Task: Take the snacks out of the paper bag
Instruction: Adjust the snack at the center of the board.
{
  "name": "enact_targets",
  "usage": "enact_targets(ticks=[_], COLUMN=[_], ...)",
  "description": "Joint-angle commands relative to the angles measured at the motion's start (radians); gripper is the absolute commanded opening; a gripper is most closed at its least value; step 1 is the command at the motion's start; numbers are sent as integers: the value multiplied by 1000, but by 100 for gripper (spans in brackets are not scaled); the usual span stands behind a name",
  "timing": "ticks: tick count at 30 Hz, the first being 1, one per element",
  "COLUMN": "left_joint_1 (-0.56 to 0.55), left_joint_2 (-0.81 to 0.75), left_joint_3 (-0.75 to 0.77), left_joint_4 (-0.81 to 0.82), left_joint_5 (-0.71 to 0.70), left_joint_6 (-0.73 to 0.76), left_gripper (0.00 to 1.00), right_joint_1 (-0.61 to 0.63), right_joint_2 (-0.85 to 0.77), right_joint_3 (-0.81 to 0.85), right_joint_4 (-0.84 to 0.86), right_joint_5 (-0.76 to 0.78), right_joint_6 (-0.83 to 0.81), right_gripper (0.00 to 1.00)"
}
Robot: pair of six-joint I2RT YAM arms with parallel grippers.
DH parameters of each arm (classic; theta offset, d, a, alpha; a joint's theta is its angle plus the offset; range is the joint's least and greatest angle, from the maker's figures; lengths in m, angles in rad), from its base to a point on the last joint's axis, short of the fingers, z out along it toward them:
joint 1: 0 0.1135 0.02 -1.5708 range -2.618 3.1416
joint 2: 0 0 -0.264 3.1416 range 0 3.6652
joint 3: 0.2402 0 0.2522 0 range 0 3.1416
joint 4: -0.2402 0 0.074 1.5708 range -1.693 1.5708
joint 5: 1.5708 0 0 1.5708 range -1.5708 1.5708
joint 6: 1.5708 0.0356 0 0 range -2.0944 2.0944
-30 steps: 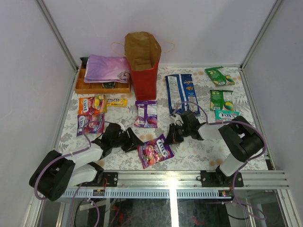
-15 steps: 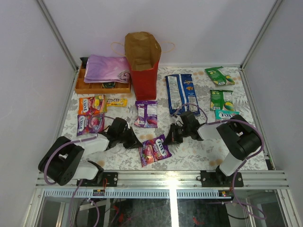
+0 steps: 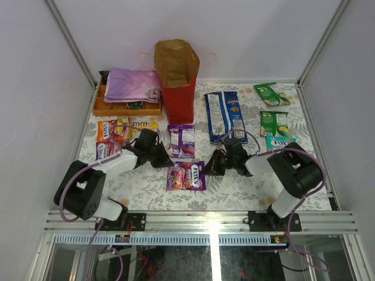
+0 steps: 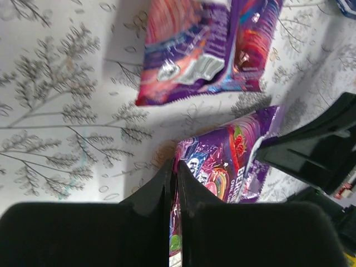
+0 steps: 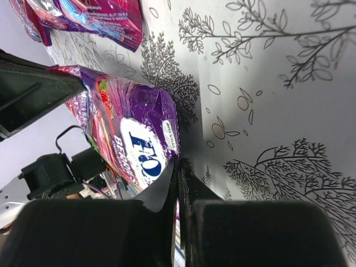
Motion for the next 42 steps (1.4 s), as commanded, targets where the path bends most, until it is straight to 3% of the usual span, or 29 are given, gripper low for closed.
enact_targets(ticks=[1, 3, 5, 8, 9, 12, 14, 15, 19, 20, 25, 31, 36, 42], left_joint_1=[29, 29, 29, 30, 29, 31, 31, 32, 61, 77, 133, 166, 193, 195], left_joint_2=[45, 44, 25, -40, -63, -107, -99, -85, 24, 63, 232, 367, 447, 434], left_joint_3=[59, 70, 86, 125, 151, 222, 262, 280, 341, 360, 375, 295, 214, 209], left_joint_4=[-51, -76, -120, -183, -198, -197, -139, -108, 42, 65, 189, 281, 344, 267], left_joint_5=[-98, -106, -163, -290, -328, -395, -373, -350, -172, -109, 70, 86, 86, -37], left_joint_6=[53, 68, 89, 111, 116, 132, 150, 156, 156, 148, 99, 88, 72, 118], left_gripper=[10, 30, 55, 92, 99, 100, 91, 79, 11, 1, 0, 0, 0, 0], right_joint_1=[3, 3, 4, 9, 13, 19, 18, 19, 18, 18, 18, 8, -9, -41], right_joint_2=[9, 11, 3, -50, -91, -190, -235, -245, -165, -117, 168, 397, 473, 487], right_joint_3=[23, 32, 44, 83, 105, 182, 244, 288, 426, 476, 693, 760, 714, 692], right_joint_4=[-21, -20, -53, -187, -255, -421, -473, -479, -350, -317, -200, -150, -112, -163], right_joint_5=[31, 23, 23, 84, 129, 310, 404, 437, 367, 326, 121, 38, 14, 36], right_joint_6=[18, 13, -14, -114, -159, -282, -362, -384, -406, -398, -312, -238, -205, -239], right_gripper=[0, 0, 7, 36, 47, 61, 62, 57, 5, 1, 0, 0, 0, 0])
